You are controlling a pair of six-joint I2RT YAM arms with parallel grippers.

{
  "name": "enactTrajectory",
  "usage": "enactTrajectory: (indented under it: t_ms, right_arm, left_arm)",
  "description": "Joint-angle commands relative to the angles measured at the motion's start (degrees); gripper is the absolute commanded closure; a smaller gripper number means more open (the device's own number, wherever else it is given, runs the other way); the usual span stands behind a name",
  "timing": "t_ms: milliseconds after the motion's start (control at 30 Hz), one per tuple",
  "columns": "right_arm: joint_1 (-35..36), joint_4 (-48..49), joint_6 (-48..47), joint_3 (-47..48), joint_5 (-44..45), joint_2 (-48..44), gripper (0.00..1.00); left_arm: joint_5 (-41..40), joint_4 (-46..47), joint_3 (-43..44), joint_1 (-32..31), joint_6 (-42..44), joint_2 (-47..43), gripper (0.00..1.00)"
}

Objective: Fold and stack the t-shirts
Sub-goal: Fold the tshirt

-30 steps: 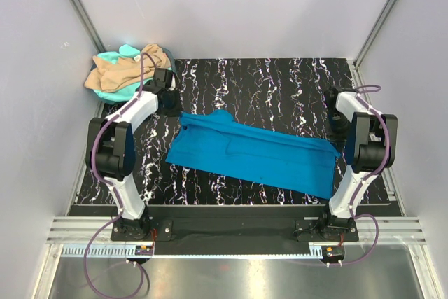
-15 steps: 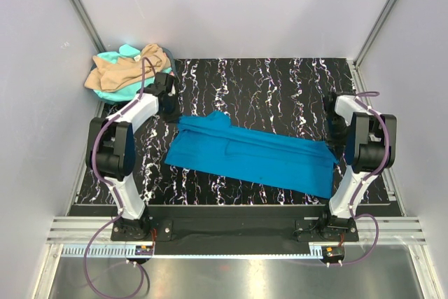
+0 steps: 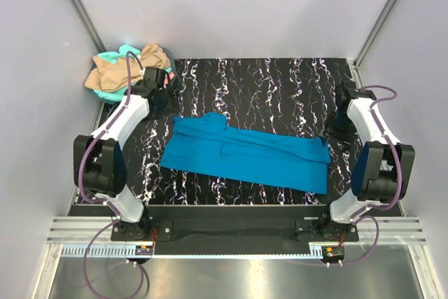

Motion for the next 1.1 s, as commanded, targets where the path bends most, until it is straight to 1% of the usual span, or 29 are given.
enactTrajectory:
  t_ms: [0, 33, 67, 100, 133, 167, 200, 233, 367, 500, 567, 700, 733, 800, 833, 900, 967, 1067]
  right_arm:
    - [-0.20, 7.53, -2.57, 1.86, -13.08, 0.73, 0.32]
    - [-0.20, 8.51, -2.75, 2.39, -16.24, 1.26, 0.32]
    - [-0.20, 9.39, -2.66, 2.57, -21.75, 1.87, 0.32]
    - [-0.11, 11.14, -2.58, 2.74, -24.94, 3.01, 0.31]
    - [-0.02, 12.03, -0.83, 2.39, -27.84, 3.54, 0.31]
    - [0.15, 13.17, -0.21, 2.22, -32.92, 4.16, 0.01]
    - [0.42, 14.92, 0.32, 2.13, -34.45, 4.51, 0.00]
    - [0.94, 15.55, 0.85, 2.13, -36.12, 4.78, 0.00]
    - [2.00, 17.49, 0.68, 1.95, -38.24, 6.71, 0.00]
    - [2.88, 17.05, -0.38, 2.83, -37.45, 7.94, 0.00]
    - [3.14, 18.53, -0.12, 1.96, -37.10, 7.42, 0.00]
    - [3.14, 19.24, -0.02, 0.99, -37.36, 8.47, 0.00]
    - [3.23, 19.24, -0.11, 0.98, -37.80, 8.82, 0.05]
    - [3.49, 19.51, 0.06, 1.16, -38.33, 9.44, 0.10]
    - [3.84, 19.60, -0.03, 1.33, -38.85, 9.61, 0.16]
    - [5.07, 19.86, -0.29, 2.04, -39.56, 10.75, 0.22]
    - [8.58, 20.30, -0.03, 3.35, -40.00, 12.33, 0.26]
    - [12.19, 21.00, 0.94, 5.64, -39.65, 14.61, 0.26]
  left_arm:
    - [8.29, 4.21, 0.20, -0.64, 0.65, -0.94, 0.32]
    - [10.16, 5.44, 0.63, -0.64, 1.88, -0.33, 0.30]
    - [12.18, 5.89, 1.15, -0.64, 2.85, 1.59, 0.28]
    - [16.72, 6.33, 2.64, -0.72, 3.82, 2.65, 0.27]
    - [18.33, 5.98, 3.61, -0.72, 4.52, 3.88, 0.25]
    - [19.48, 5.46, 4.49, -0.90, 5.49, 5.81, 0.25]
    - [20.71, 5.02, 5.98, -0.99, 6.02, 6.70, 0.25]
    - [20.81, 4.14, 6.60, -1.51, 6.89, 8.01, 0.24]
    - [20.46, 2.64, 7.66, -3.01, 8.48, 10.22, 0.24]
    - [18.45, 1.41, 7.66, -4.24, 10.85, 10.75, 0.26]
    - [18.00, 1.59, 7.40, -4.33, 11.82, 10.75, 0.28]
    - [17.12, 1.06, 9.06, -4.85, 12.88, 12.07, 0.29]
    - [16.95, 0.89, 9.59, -4.94, 12.88, 12.85, 0.30]
    - [15.72, 0.62, 11.35, -5.21, 13.23, 13.74, 0.29]
    - [14.93, 0.45, 11.96, -5.29, 13.58, 14.61, 0.28]
    - [13.52, 0.10, 13.63, -5.47, 14.19, 15.67, 0.27]
    - [12.38, -0.43, 15.91, -5.47, 15.25, 17.69, 0.26]
    - [12.46, -2.71, 19.69, -5.47, 16.48, 21.55, 0.26]
